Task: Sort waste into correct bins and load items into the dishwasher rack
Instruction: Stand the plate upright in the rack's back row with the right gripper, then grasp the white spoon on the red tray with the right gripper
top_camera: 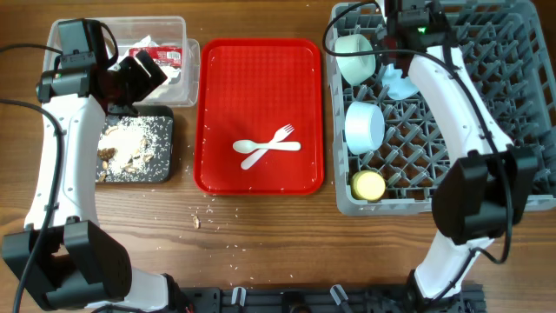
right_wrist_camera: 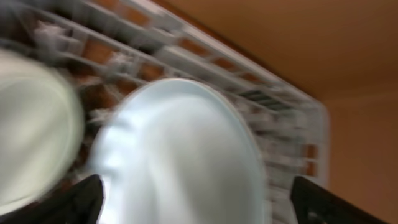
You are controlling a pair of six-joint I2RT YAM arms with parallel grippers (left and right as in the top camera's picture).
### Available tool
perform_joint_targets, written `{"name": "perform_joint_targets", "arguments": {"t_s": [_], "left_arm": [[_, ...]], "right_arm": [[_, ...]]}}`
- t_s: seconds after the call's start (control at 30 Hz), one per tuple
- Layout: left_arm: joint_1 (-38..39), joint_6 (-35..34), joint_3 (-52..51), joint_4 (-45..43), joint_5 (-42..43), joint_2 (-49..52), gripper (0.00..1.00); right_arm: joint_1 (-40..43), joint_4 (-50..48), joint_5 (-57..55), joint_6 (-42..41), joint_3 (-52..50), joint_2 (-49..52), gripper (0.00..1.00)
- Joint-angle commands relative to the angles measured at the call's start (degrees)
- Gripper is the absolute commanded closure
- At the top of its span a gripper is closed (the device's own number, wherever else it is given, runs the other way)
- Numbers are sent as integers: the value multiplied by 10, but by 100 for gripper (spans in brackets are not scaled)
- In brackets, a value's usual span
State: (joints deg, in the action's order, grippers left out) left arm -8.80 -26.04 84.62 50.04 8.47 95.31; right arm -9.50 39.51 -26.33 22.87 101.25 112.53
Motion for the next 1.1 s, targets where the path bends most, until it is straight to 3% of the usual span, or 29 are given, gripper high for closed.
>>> {"name": "perform_joint_targets", "arguments": {"t_s": [0.0, 0.03, 0.1, 0.17, 0.33, 0.5, 0.67, 0.8, 0.97, 1.07], "left_arm": [[-1, 1, 7, -1, 5, 1, 0], [-1, 1, 7, -1, 5, 1, 0], [-1, 1, 7, -1, 5, 1, 0], [-1, 1, 7, -1, 5, 1, 0], [-1, 1, 7, -1, 5, 1, 0], [-1, 1, 7, -1, 5, 1, 0], [-1, 1, 7, -1, 5, 1, 0], [-1, 1, 7, -1, 5, 1, 0], [-1, 1, 7, -1, 5, 1, 0], [-1, 1, 7, -1, 5, 1, 0]], "right_arm": [[-2, 18, 235, -126, 0, -89, 0], [-2, 19, 346, -192, 0, -109, 1], [-3, 16, 541, -201, 0, -119, 0], [-17, 14, 611, -208, 0, -106, 7], [-134, 74, 440, -226, -2, -40, 10], [-246, 153, 327, -107, -2, 58, 14], [-267, 206, 313, -28, -5, 120, 21], [-265, 186, 313, 24, -30, 143, 23], [-265, 158, 313, 40, -51, 149, 34], [-263, 135, 313, 40, -68, 150, 35]]}}
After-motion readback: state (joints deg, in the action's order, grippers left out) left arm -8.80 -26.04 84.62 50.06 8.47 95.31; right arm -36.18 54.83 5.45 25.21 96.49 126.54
